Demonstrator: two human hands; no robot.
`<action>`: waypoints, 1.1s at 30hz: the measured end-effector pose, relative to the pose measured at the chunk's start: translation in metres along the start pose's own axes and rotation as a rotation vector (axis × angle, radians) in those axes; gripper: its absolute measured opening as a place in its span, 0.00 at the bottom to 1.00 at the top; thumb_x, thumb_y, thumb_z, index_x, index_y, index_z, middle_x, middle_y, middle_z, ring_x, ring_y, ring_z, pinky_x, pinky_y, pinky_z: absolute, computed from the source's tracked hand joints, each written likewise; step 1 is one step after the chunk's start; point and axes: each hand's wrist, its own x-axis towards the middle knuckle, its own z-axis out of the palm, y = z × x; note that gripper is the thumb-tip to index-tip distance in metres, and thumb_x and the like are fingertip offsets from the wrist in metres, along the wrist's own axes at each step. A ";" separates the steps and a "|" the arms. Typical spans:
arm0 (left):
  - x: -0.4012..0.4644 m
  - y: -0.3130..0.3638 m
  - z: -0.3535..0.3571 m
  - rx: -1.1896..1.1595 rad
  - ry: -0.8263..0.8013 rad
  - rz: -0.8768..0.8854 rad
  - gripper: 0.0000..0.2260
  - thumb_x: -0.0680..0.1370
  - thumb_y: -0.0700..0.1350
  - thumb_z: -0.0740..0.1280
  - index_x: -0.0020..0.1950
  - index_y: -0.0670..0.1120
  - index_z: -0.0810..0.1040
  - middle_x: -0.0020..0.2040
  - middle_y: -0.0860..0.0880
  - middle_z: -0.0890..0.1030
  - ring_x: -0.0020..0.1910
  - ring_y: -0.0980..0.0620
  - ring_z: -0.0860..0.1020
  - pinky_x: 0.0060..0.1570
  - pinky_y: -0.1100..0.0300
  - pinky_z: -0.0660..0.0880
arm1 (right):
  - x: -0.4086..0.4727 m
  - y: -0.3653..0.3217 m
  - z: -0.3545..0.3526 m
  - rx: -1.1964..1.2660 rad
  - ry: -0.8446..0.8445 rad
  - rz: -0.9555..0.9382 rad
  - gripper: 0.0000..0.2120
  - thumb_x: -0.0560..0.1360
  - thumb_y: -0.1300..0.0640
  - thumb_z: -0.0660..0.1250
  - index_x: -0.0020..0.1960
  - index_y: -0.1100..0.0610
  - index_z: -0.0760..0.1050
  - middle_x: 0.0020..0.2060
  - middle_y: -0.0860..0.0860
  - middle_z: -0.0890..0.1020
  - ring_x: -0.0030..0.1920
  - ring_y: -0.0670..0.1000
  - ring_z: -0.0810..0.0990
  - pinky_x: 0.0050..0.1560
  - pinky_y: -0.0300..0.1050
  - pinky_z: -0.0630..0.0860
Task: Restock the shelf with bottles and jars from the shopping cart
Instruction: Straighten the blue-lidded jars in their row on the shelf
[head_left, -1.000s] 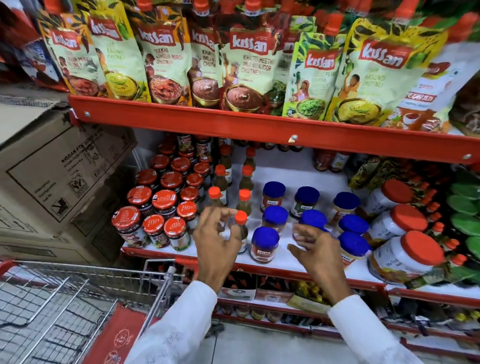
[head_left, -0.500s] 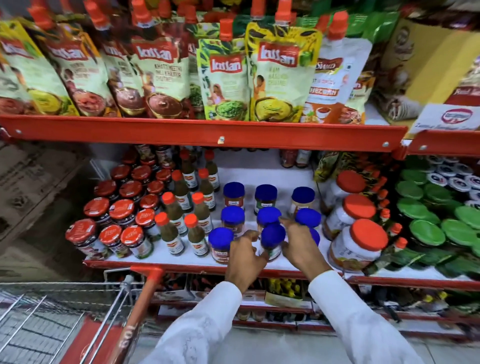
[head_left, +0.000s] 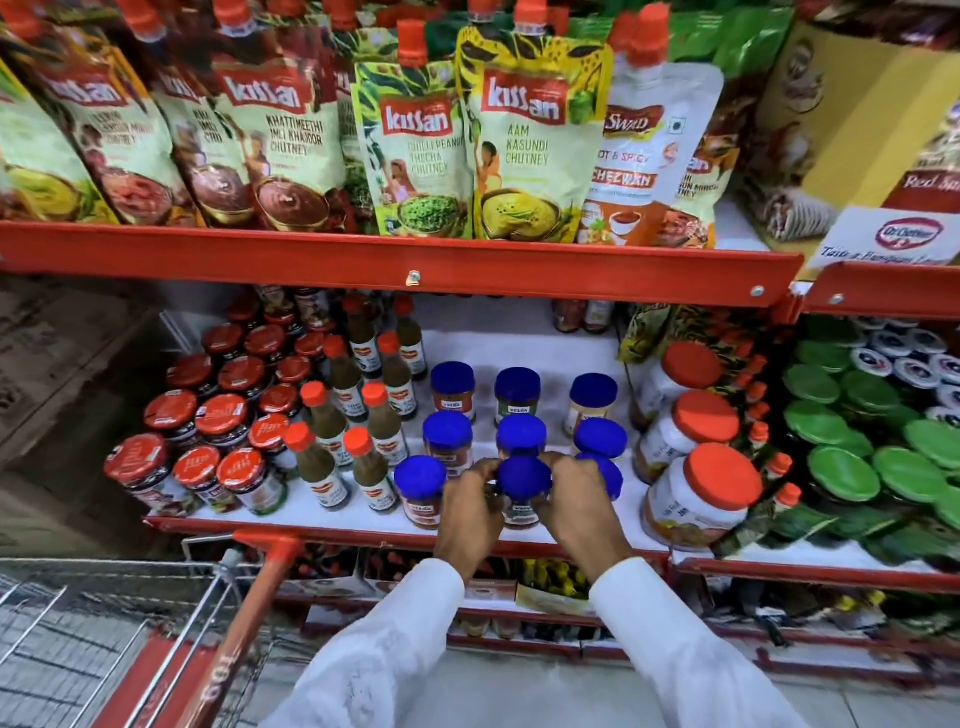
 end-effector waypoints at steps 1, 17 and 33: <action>0.001 -0.001 -0.001 0.002 -0.017 0.005 0.24 0.71 0.26 0.62 0.63 0.45 0.78 0.52 0.47 0.84 0.49 0.51 0.82 0.49 0.58 0.80 | -0.003 0.000 -0.001 0.005 0.014 -0.001 0.11 0.70 0.69 0.64 0.49 0.57 0.76 0.35 0.53 0.77 0.35 0.53 0.76 0.31 0.38 0.65; -0.003 0.000 -0.010 0.062 -0.124 0.024 0.26 0.72 0.25 0.65 0.66 0.44 0.76 0.55 0.49 0.84 0.49 0.56 0.80 0.42 0.76 0.74 | -0.013 0.006 -0.006 0.154 0.004 0.026 0.17 0.67 0.65 0.73 0.54 0.57 0.79 0.42 0.53 0.82 0.41 0.52 0.82 0.48 0.48 0.82; 0.012 0.055 0.036 0.572 -0.198 0.335 0.22 0.72 0.44 0.68 0.66 0.48 0.73 0.56 0.45 0.81 0.60 0.43 0.71 0.61 0.49 0.70 | -0.022 0.073 -0.039 0.235 0.173 0.050 0.26 0.67 0.62 0.75 0.64 0.52 0.76 0.54 0.55 0.84 0.47 0.54 0.82 0.48 0.52 0.82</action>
